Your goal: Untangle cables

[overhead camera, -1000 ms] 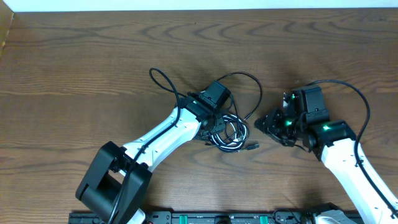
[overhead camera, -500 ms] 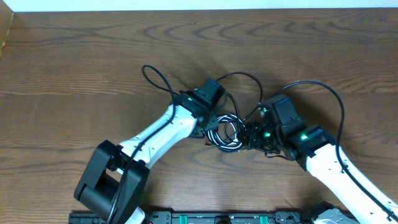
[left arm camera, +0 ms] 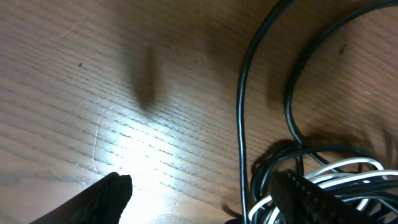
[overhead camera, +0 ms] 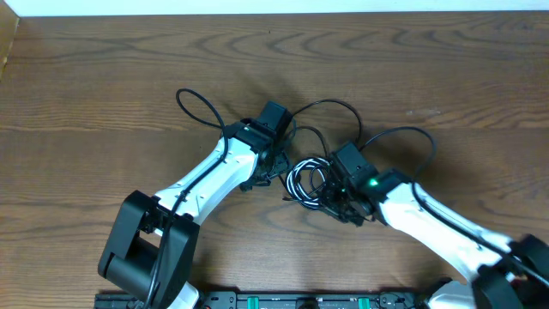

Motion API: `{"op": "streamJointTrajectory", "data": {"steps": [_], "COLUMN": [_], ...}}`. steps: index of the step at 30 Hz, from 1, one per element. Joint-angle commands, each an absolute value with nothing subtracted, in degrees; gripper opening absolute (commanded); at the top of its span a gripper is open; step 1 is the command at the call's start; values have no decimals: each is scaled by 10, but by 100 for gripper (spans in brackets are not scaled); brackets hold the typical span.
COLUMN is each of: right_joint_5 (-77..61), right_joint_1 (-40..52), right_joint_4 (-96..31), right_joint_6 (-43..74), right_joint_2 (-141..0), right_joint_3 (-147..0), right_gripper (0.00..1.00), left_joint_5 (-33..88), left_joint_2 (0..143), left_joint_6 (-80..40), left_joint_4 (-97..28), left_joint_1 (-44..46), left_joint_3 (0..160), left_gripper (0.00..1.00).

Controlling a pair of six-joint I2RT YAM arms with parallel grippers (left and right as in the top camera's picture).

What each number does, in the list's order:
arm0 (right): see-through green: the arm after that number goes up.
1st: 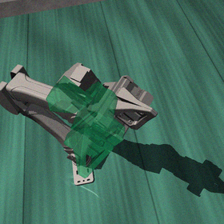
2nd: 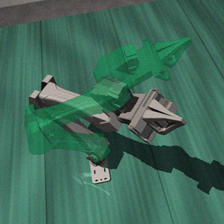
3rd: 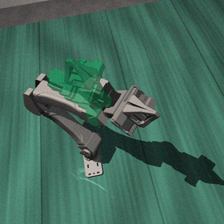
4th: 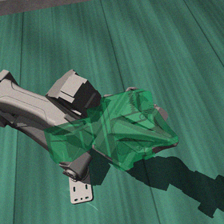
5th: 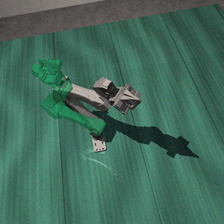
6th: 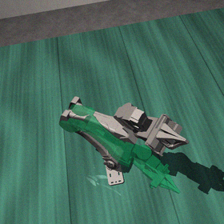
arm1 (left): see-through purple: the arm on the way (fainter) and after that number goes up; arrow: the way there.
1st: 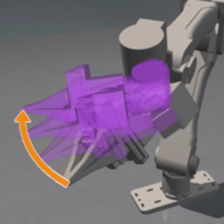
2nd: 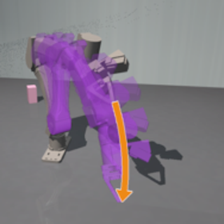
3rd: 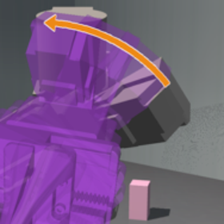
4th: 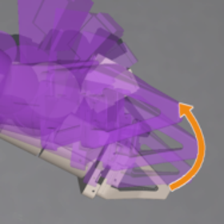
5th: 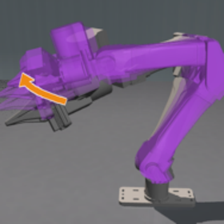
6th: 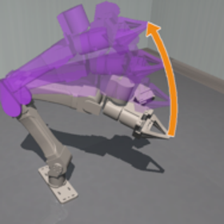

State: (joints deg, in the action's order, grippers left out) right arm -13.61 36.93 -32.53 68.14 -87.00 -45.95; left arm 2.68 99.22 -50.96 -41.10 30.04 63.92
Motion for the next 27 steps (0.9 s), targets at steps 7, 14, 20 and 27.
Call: {"op": "streamJointTrajectory", "data": {"steps": [7,14,20,27], "right_joint_5": [-120,-112,-111,-101], "right_joint_1": [371,371,365,359], "right_joint_4": [-249,-266,-274,-321], "right_joint_6": [724,724,725,783], "right_joint_2": [-905,-905,-905,-905], "right_joint_3": [-460,-460,-460,-459], "right_gripper": [13,16,20,21], "left_joint_5": [25,25,25,23], "left_joint_2": [999,999,999,999], "left_joint_6": [-506,-506,-506,-506], "left_joint_4": [-415,-415,-415,-415], "left_joint_1": [299,299,299,299], "left_joint_3": [639,639,639,639], "left_gripper": [78,78,78,78]}}
